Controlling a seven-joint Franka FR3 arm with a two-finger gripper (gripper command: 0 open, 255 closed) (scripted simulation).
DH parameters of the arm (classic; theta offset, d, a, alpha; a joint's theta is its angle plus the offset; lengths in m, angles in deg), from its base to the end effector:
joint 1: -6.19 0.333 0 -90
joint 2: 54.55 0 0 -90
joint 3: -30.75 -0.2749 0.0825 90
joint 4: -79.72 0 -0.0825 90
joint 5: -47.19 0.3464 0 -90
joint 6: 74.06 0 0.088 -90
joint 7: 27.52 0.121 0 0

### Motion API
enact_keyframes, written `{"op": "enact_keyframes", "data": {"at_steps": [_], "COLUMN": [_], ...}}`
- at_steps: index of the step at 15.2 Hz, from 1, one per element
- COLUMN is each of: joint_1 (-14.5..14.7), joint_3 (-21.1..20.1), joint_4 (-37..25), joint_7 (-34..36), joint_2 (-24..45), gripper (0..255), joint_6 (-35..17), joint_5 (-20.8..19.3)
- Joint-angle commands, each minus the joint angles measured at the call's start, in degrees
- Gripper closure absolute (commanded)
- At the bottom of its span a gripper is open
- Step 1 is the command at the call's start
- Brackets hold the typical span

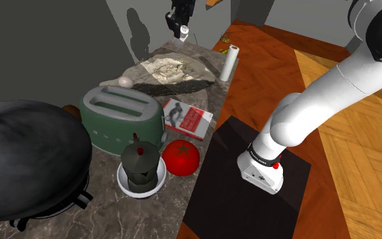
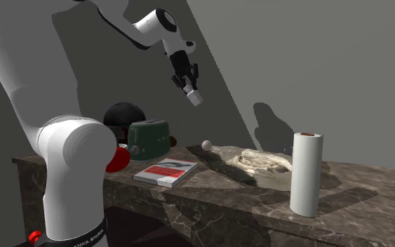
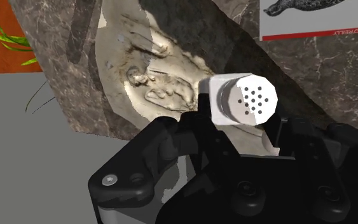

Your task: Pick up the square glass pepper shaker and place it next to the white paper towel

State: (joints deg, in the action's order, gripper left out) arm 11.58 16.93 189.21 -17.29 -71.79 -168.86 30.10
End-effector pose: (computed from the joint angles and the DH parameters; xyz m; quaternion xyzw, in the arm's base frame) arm 0.4242 0.1258 0.5750 0.9795 0.0822 0.0627 0.1730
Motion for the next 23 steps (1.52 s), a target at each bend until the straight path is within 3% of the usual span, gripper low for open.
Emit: {"op": "enact_keyframes", "data": {"at_steps": [1, 12, 23], "joint_1": [-0.82, -6.04, -11.06], "joint_3": [1.80, 13.08, 24.18], "joint_4": [1.29, 5.10, 0.95], "joint_7": [-2.44, -17.02, -31.77], "joint_2": [-1.07, -3.43, 1.71], "gripper": [255, 255, 255], "joint_6": [-1.04, -7.56, -13.59], "joint_5": [-0.21, -2.32, -2.64]}}
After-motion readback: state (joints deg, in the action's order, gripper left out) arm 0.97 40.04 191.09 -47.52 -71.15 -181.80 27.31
